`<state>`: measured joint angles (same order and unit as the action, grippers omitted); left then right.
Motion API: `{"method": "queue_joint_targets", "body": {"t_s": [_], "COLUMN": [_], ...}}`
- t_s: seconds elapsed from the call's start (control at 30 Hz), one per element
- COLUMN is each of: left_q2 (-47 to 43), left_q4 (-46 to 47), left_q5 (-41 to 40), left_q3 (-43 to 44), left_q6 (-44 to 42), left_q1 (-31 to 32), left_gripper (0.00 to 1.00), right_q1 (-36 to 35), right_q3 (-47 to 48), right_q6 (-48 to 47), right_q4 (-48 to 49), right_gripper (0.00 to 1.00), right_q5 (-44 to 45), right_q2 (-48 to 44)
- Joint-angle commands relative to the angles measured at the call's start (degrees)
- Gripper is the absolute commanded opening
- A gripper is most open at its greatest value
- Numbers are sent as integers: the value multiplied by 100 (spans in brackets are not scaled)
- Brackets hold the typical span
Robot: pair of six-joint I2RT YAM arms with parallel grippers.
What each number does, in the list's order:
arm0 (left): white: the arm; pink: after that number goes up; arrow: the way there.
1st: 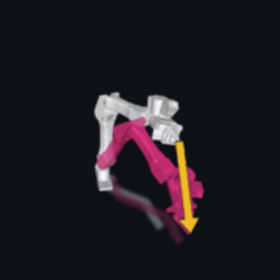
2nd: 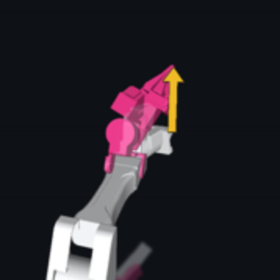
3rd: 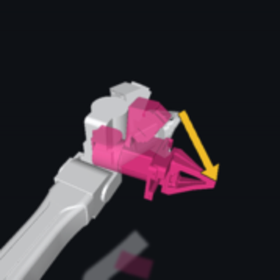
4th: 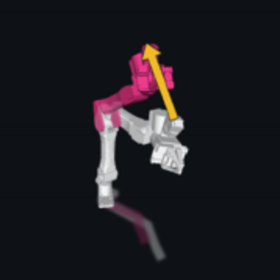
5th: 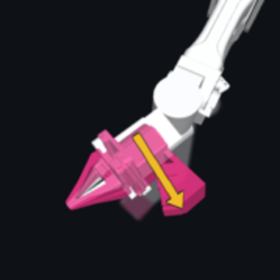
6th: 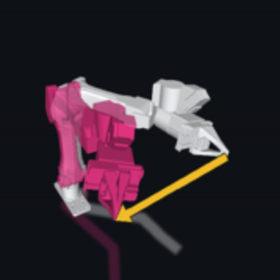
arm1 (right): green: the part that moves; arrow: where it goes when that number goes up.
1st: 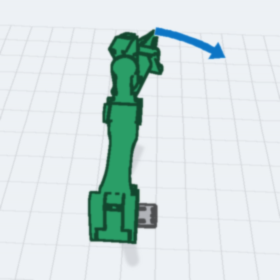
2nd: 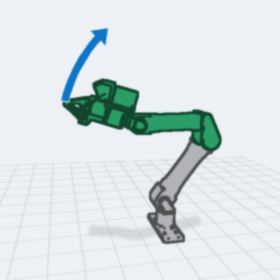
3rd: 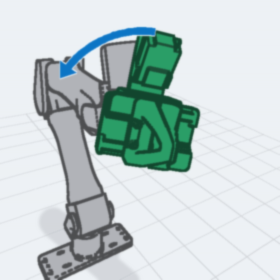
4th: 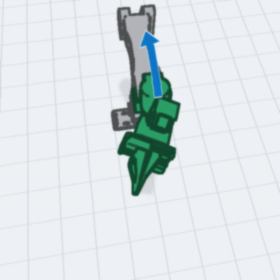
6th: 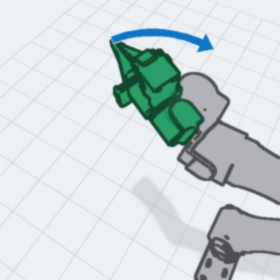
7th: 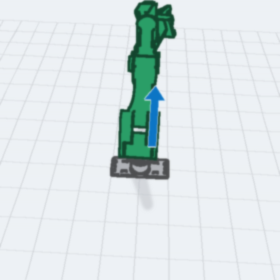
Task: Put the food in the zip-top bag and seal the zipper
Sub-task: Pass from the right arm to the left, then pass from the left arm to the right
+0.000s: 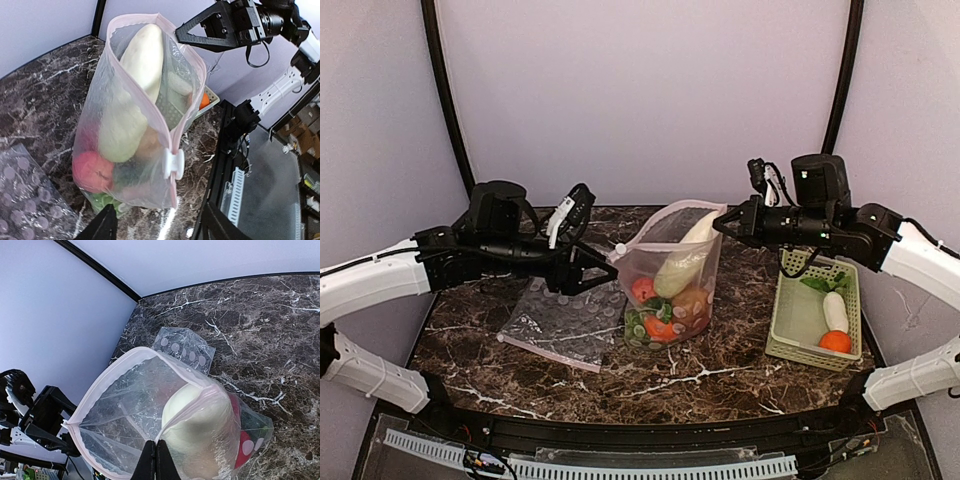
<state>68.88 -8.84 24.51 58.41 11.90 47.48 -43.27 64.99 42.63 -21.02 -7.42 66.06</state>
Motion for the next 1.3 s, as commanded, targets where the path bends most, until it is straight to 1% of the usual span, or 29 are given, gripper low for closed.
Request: {"method": "queue_joint_targets", "body": {"t_s": [0.0,0.03,0.07,0.2,0.23,0.3,0.47,0.57,0.63,0.8,0.83,0.87,0.9,0.93,1.0,1.03,1.1,1.27], "left_q2": [204,226,258,299,300,306,314,329,321,249,236,224,210,211,197,196,208,223], "left_q4": [142,180,198,252,265,289,323,310,278,234,230,224,220,202,195,201,212,224], "left_q5": [-220,-210,-197,-211,-210,-209,-179,-154,-154,-108,-80,1,89,124,235,314,448,798], "left_q3": [304,331,334,354,355,359,383,422,458,487,487,489,488,481,467,458,452,475], "left_q6": [-58,-39,-39,-16,-16,-6,0,-2,-20,-72,-82,-100,-113,-128,-140,-146,-165,-216], "left_q1": [16,20,23,24,24,24,23,24,23,24,24,24,24,24,22,21,24,24], "left_gripper": [49,47,42,29,28,20,13,3,1,1,1,1,1,1,1,1,1,1], "right_q1": [-59,-59,-55,-55,-58,-59,-55,-59,-64,-59,-59,-59,-59,-59,-68,-88,-155,-705], "right_q3": [175,190,201,220,216,216,207,205,243,534,618,691,773,849,1022,1099,1242,1690], "right_q6": [41,32,22,-11,-15,-16,-34,-48,-79,-420,-554,-677,-832,-964,-1204,-1342,-1616,-2690], "right_q4": [163,149,136,99,100,99,91,65,27,-270,-326,-383,-435,-487,-566,-596,-620,-748], "right_gripper": [0,0,0,0,0,0,0,0,0,0,7,16,30,46,61,66,71,72], "right_q5": [83,76,74,89,81,70,50,48,60,200,218,229,244,239,165,105,-49,-561], "right_q2": [25,21,21,33,45,56,63,51,45,-3,-25,-54,-90,-126,-184,-196,-186,214]}}
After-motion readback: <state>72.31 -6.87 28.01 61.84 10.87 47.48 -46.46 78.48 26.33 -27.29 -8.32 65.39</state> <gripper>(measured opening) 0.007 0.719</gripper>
